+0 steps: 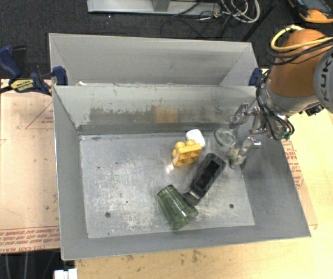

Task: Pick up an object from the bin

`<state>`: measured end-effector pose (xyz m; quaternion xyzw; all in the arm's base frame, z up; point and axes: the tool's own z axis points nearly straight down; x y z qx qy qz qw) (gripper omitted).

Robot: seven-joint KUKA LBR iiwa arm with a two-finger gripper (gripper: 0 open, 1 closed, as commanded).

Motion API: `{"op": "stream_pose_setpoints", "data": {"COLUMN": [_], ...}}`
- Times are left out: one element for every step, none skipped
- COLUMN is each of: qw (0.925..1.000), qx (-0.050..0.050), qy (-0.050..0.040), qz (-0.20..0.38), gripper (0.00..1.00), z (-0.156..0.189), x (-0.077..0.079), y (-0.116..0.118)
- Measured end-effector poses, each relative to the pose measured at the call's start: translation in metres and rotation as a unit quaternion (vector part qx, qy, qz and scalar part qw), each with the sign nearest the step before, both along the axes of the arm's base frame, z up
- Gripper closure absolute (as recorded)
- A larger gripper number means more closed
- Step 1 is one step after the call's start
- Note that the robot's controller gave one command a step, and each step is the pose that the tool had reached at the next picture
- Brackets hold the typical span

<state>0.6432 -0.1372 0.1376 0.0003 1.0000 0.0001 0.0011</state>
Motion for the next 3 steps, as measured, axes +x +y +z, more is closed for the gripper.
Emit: {"op": "stream_pose_setpoints", "data": {"qw": [0.9999,0.9998,0.9992], "qx": [-0.002,-0.002,-0.001], "qy": [-0.006,-0.0059,-0.0011], "qz": [0.016,0.016,0.041], "gripper": [1.0,1.0,1.0], "z": [-0.0389,-0.0389,-0.0332], "x": [-0.0021,-0.0021,-0.0065], "y": [0.0326,0.0328,0.0376]}}
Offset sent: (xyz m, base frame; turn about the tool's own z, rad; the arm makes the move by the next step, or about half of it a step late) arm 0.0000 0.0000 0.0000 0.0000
